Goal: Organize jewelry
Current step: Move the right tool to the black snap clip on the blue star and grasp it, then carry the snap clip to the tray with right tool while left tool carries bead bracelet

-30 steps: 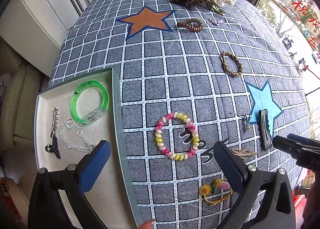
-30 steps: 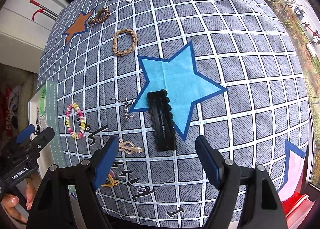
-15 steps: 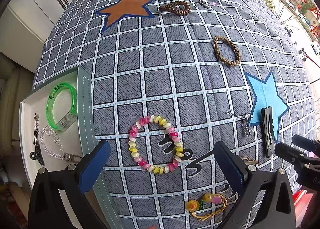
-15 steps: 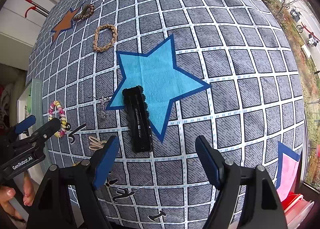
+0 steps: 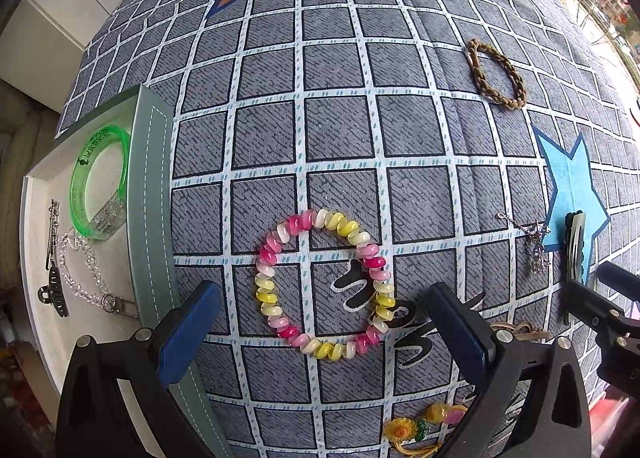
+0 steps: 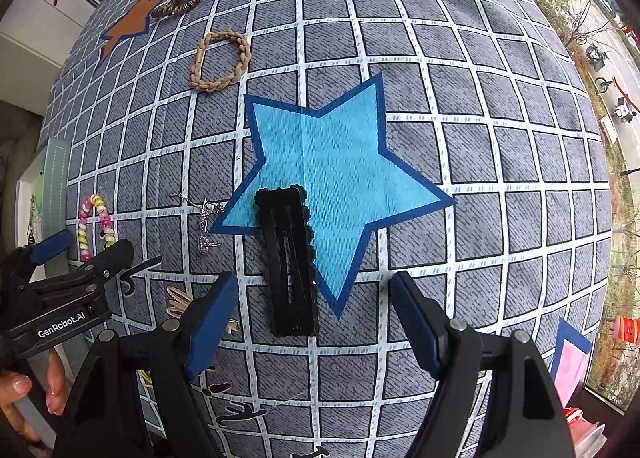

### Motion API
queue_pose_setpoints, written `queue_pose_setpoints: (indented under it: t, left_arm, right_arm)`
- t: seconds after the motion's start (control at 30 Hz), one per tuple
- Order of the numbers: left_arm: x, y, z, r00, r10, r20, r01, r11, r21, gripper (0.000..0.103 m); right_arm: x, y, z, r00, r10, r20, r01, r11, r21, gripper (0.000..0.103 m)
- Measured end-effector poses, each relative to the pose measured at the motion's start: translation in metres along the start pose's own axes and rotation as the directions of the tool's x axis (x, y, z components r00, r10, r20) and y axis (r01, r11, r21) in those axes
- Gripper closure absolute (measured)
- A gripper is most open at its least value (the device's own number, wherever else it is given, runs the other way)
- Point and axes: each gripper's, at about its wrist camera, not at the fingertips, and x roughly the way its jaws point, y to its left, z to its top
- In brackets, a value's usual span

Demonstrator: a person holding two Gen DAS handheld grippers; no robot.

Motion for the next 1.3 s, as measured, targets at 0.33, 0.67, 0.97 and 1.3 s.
queue_pose_setpoints:
  t: [0.33, 0.67, 0.97, 1.3]
  left_arm:
    - [0.004, 0.009, -0.005, 0.999, -0.038, -0.002, 0.038, 0.999, -0.011, 0.002]
    - [-0.015, -0.007, -0.006, 0.999, -0.038, 0.030, 0.037, 0.998, 0.052, 0.037]
    - [-0.024, -0.010, -0.006, 0.993, -0.113, 0.039, 0.110, 0.991, 0.078, 0.077]
    - [-0.058, 0.010, -0.008, 0.978, -0.187, 0.093, 0.182, 0.981, 0.061, 0.079]
  right_arm:
    - [0.024, 0.051, -0.004, 0.993, -0.113, 0.019, 0.114, 0.988, -0.104, 0.023]
    - [0.022, 0.076, -0.019, 0.994, -0.106, 0.024, 0.108, 0.985, -0.137, 0.039]
    - [-0.001, 0.093, -0.022, 0.995, -0.096, 0.039, 0.100, 0.985, -0.138, 0.072]
    - [-0.019, 0.078, -0.022, 0.999, 0.020, 0.046, -0.018, 0.999, -0.038, 0.072]
